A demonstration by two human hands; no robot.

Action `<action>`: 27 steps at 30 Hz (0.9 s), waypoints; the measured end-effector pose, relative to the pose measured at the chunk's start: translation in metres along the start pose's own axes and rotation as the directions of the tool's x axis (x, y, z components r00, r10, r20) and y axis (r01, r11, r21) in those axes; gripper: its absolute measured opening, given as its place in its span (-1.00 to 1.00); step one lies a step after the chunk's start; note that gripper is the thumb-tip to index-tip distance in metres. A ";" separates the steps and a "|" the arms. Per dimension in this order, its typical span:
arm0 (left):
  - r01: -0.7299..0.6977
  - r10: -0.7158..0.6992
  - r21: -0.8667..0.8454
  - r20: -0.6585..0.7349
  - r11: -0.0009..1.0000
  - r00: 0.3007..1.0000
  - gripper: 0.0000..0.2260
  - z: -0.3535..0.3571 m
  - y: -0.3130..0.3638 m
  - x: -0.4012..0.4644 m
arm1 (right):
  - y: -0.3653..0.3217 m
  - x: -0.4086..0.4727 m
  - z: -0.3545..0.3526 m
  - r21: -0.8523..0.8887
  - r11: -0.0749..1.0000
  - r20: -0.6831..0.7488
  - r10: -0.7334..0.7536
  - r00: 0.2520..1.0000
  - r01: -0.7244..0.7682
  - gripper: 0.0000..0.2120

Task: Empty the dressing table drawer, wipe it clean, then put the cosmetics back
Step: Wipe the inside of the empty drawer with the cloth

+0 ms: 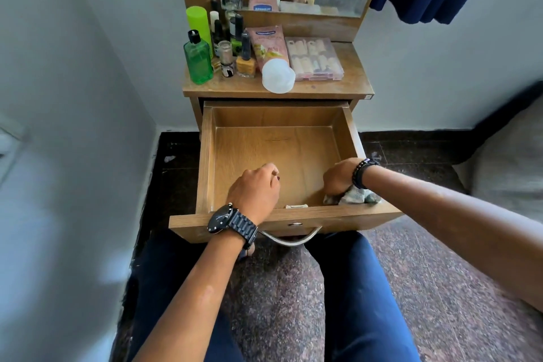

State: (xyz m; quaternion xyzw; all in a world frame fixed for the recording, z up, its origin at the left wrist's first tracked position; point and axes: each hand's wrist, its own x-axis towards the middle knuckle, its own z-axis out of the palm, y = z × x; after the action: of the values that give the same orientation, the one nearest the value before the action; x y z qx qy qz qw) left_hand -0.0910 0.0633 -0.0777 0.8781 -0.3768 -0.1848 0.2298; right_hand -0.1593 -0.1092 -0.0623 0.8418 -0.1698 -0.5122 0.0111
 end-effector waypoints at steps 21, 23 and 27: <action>0.013 -0.356 -0.573 -0.491 0.819 0.795 -0.86 -0.041 -0.070 -0.009 | -0.133 0.046 -0.070 0.583 0.701 -0.110 -0.432 0.895 0.411 -0.92; 0.027 -0.370 -0.587 -0.473 0.809 0.800 -0.85 -0.040 -0.071 -0.007 | -0.132 0.050 -0.069 0.630 0.656 -0.118 -0.448 0.886 0.416 -0.86; 0.035 -0.387 -0.617 -0.448 0.786 0.806 -0.83 -0.042 -0.071 -0.008 | -0.101 0.039 -0.051 0.924 0.254 -0.119 -0.518 0.847 0.285 -0.81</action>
State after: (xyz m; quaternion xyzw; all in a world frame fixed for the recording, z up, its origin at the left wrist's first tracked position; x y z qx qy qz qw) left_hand -0.0343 0.1237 -0.0800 0.8175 -0.1136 -0.0550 0.5619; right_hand -0.0716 -0.0338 -0.0910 0.6567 -0.2033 -0.3989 -0.6069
